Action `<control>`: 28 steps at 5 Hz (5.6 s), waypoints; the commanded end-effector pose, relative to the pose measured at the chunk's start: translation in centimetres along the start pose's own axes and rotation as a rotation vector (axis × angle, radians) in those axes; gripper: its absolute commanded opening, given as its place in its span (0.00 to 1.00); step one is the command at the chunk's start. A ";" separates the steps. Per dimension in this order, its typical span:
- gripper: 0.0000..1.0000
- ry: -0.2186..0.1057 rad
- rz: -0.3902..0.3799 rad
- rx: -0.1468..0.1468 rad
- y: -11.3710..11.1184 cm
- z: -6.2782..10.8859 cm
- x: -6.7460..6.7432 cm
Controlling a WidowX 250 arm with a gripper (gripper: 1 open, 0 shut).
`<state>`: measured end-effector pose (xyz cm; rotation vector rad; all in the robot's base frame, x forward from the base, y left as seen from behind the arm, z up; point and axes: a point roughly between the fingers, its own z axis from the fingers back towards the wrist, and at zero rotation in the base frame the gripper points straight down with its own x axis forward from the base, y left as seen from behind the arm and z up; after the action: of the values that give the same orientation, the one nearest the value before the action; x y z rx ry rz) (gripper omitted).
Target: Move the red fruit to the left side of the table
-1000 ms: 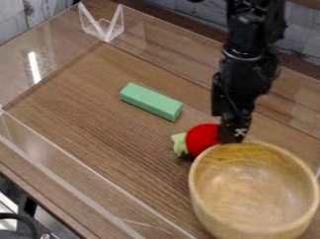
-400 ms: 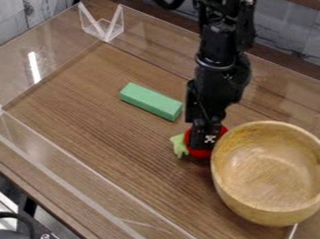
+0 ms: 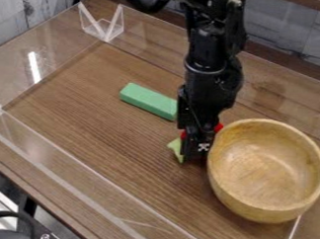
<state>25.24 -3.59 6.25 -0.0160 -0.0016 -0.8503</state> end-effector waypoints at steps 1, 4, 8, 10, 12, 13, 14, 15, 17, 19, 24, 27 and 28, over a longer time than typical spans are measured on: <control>1.00 -0.043 -0.006 0.031 -0.3 1.0 0.3; 0.00 -0.056 0.120 0.016 -0.4 3.3 0.9; 0.00 -0.078 0.287 -0.017 0.0 3.1 -0.9; 0.00 -0.108 0.342 0.020 0.4 5.0 -1.7; 1.00 -0.118 0.174 0.027 -0.1 5.4 -0.6; 1.00 -0.112 0.132 0.013 -0.7 3.8 -0.7; 1.00 -0.102 0.106 0.002 -0.7 2.6 -0.9; 0.00 -0.098 0.155 0.007 -0.8 1.7 -0.3; 0.00 -0.131 0.256 0.120 0.5 5.7 -2.1; 0.00 -0.164 0.288 0.142 0.0 6.3 -3.1; 0.00 -0.178 0.346 0.159 -0.6 5.7 -2.6; 1.00 -0.197 0.365 0.171 1.0 4.6 -4.8; 1.00 -0.205 0.293 0.163 0.1 3.2 -4.2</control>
<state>22.20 -0.33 9.01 0.0427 -0.2367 -0.5456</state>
